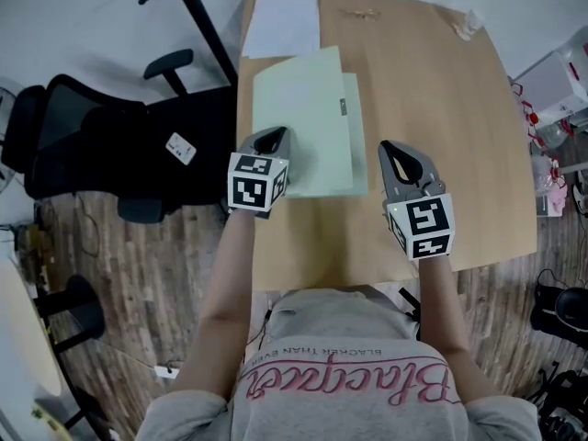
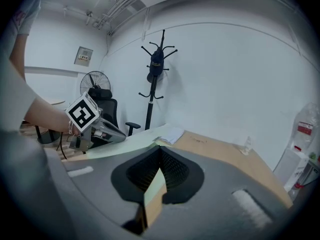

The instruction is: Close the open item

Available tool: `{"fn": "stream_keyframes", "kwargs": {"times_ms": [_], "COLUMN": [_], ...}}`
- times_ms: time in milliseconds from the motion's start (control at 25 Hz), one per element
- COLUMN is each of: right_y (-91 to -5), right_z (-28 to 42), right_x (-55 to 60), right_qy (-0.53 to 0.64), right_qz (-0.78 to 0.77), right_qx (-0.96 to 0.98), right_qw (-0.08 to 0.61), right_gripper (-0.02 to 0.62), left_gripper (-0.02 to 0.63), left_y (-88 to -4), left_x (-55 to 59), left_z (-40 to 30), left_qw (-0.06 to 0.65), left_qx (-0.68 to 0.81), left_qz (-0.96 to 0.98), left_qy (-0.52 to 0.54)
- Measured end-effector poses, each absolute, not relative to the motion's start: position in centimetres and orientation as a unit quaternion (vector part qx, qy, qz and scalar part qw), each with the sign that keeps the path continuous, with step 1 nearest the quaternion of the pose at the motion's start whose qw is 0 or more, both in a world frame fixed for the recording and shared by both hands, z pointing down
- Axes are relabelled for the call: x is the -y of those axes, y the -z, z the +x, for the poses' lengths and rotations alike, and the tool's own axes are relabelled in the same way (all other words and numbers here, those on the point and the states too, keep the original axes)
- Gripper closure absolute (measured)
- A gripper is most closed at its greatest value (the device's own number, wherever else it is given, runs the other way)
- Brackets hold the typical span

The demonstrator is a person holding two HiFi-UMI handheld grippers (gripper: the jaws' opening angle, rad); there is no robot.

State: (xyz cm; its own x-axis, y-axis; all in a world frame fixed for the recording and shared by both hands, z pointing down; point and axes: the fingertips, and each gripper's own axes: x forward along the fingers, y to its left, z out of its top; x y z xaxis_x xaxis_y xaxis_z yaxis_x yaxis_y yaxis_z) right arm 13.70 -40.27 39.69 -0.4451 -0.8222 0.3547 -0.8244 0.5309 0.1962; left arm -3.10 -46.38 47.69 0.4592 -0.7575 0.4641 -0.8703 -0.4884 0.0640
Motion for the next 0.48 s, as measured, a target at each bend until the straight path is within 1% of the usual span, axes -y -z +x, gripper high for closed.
{"fn": "stream_keyframes", "kwargs": {"times_ms": [480], "right_y": [-40.7], "right_z": [16.3], "right_x": [40.1], "right_qy": [-0.032], "right_qz": [0.504], "right_qx": [0.840], "right_qw": [0.197], "right_gripper": [0.592], "left_gripper": [0.594], "left_y": [-50.0], "left_x": [47.0], "left_z": [0.0], "left_qw": [0.168], "left_qx": [0.463], "left_qz": [0.837], "left_qy": [-0.240]}}
